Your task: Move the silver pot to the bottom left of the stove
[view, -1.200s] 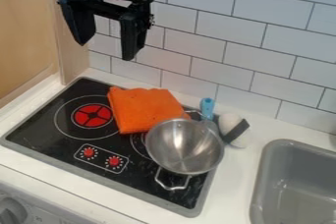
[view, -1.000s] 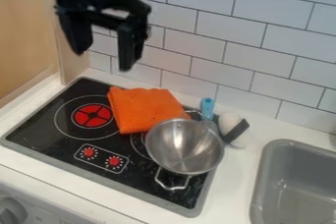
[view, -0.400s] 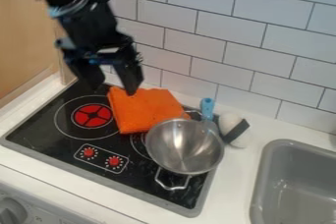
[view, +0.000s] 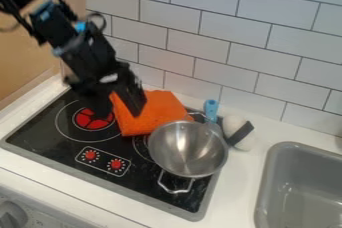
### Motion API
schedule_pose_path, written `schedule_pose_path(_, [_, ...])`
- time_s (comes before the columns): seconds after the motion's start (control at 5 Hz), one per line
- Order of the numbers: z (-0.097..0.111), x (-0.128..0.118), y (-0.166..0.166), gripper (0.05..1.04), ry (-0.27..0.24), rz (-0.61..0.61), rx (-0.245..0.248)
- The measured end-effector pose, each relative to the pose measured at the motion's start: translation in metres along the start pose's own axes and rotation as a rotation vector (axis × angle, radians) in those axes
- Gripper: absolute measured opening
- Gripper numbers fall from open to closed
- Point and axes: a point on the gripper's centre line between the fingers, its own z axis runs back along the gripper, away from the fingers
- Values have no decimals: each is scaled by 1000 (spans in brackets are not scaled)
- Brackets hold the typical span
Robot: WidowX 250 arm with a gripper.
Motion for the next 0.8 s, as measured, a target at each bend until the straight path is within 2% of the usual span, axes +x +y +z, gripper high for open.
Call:
schedule_pose_path(0.6, [-31,4,-1,999,42,-4,-116])
schedule_pose_path(0.8, [-35,12,-13,999,29,-37,-139])
